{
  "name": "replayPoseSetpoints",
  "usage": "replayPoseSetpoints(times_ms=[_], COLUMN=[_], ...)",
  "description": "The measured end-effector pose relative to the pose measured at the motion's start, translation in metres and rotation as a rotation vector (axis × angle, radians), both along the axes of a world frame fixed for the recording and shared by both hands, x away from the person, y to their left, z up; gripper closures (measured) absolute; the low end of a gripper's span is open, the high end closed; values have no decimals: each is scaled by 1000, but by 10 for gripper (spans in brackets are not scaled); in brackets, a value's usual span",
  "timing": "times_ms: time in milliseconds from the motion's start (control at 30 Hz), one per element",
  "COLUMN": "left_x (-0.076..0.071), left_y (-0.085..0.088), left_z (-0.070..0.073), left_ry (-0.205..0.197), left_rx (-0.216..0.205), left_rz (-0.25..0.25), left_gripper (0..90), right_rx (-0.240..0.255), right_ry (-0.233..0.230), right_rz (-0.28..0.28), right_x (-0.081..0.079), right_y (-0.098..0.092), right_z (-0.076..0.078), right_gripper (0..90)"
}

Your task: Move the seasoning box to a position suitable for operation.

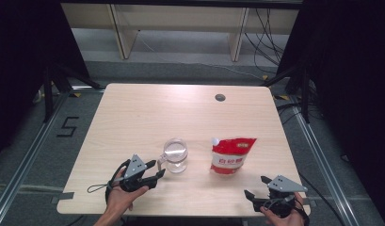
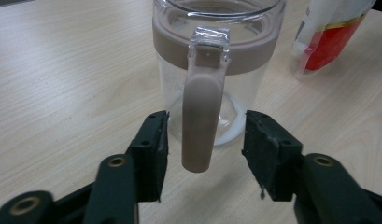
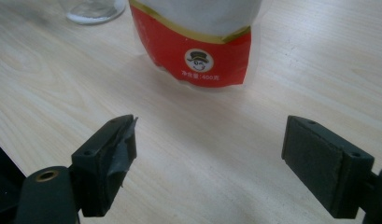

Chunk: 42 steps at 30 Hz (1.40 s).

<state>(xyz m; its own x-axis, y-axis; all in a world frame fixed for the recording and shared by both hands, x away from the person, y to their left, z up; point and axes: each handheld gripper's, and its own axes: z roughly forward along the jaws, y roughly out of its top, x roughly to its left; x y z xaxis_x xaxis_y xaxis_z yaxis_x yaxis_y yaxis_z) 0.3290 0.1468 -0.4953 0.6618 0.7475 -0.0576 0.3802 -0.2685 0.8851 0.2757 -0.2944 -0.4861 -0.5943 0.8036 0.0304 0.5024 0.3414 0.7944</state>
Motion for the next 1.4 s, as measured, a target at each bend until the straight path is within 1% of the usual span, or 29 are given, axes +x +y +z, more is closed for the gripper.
replayPoseSetpoints(times_ms=[33,67,167,200,233,267,300,333,367,400,500,567,600,633,733,767,833,867,900,933,1000,1033,1067,1100,1200,1233,1300,1367,1400], left_x=[0,1,1,1,1,2,2,4,4,6,7,7,9,11,13,13,13,13,13,14,15,15,15,15,14,14,11,9,5], left_y=[0,-2,-3,-5,-5,-6,-6,-6,-6,-6,-5,-2,1,4,9,9,9,6,6,5,6,6,6,6,7,7,7,6,6], left_z=[1,0,1,0,0,0,0,0,0,0,0,1,1,2,2,2,1,0,0,0,-1,0,-1,-1,-1,-1,0,0,-1], left_ry=[-3,-9,-25,-43,-43,-60,-60,-74,-74,-66,-64,-66,-60,-64,-50,-47,-52,-71,-71,-78,-61,-64,-65,-68,-58,-59,-53,-45,-49], left_rx=[17,5,27,50,50,69,69,74,74,58,56,61,64,84,63,67,77,92,92,98,74,85,82,79,55,62,60,50,49], left_rz=[-5,-8,-15,-17,-17,-6,-6,-3,-3,-9,-17,-10,2,-2,35,45,52,66,66,69,83,96,100,93,61,56,23,10,-28], left_gripper=[537,562,612,614,627,646,667,690,708,713,720,722,723,725,731,732,732,733,735,735,745,748,751,752,751,750,749,749,749], right_rx=[3,10,12,1,3,4,4,-2,-2,7,-1,-2,-1,1,-5,-10,8,-8,-8,6,-14,-11,-12,6,0,9,-4,-1,-4], right_ry=[2,18,22,3,5,4,4,3,3,18,11,15,3,7,13,9,16,1,1,18,1,15,6,37,17,34,6,21,16], right_rz=[-6,-26,-26,2,3,8,8,5,5,-3,10,21,29,23,23,20,18,32,32,30,29,27,31,8,17,11,37,32,26], right_x=[0,-2,-3,0,1,1,1,0,0,-1,0,1,1,1,1,0,0,1,1,1,2,1,2,-1,0,-1,2,1,1], right_y=[0,2,2,1,2,2,2,2,2,4,3,3,3,3,3,3,4,4,4,5,4,5,4,6,5,6,4,4,4], right_z=[-1,-1,0,-1,-2,-2,-2,-1,-1,-2,-2,-2,-2,-2,-1,-1,-2,-2,-2,-3,-2,-2,-2,-2,-2,-2,-2,-2,-2], right_gripper=[191,192,195,195,196,201,201,208,208,210,212,214,215,215,216,217,217,218,218,220,223,223,224,224,224,225,225,225,225])
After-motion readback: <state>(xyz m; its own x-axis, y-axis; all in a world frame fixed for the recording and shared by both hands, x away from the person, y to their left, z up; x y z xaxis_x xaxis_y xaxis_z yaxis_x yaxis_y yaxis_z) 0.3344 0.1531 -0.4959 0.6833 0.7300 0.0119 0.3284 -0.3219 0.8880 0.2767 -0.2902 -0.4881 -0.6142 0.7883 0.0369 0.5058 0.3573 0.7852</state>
